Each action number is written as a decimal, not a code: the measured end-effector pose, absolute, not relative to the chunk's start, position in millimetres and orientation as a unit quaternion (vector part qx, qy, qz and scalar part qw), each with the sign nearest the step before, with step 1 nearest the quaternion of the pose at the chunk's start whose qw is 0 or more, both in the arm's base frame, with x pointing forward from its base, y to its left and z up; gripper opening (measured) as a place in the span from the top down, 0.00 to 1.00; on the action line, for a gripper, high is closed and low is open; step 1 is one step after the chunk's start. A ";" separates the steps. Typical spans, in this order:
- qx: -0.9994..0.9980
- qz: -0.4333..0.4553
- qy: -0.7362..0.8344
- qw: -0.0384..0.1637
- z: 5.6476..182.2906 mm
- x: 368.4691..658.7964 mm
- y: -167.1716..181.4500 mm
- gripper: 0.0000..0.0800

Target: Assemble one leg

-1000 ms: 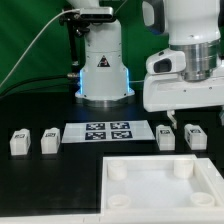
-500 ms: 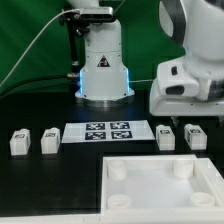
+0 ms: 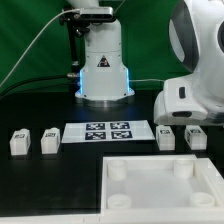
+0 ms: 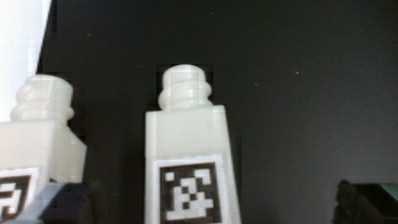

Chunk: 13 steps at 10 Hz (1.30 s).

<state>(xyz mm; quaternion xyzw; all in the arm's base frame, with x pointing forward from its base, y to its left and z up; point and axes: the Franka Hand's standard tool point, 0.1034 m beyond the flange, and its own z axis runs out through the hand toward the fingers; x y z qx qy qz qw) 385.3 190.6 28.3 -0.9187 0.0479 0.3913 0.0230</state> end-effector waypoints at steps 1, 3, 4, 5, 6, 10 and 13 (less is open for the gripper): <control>-0.918 0.392 0.048 0.023 26.3 386.0 191.7 0.19; -0.915 0.399 0.049 0.023 18.4 381.8 190.8 0.19; -0.914 0.403 0.050 0.022 14.8 379.5 189.4 0.19; -0.913 0.405 0.053 0.023 11.5 378.2 186.1 0.19; -0.912 0.407 0.056 0.022 9.7 377.4 182.3 0.19; -0.912 0.406 0.055 0.022 9.8 377.2 183.1 0.51; -0.912 0.406 0.055 0.022 9.8 377.2 183.1 0.64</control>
Offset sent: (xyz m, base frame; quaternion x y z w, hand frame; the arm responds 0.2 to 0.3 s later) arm -0.0016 -0.0002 -0.0154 0.0157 -0.0202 0.0180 0.9995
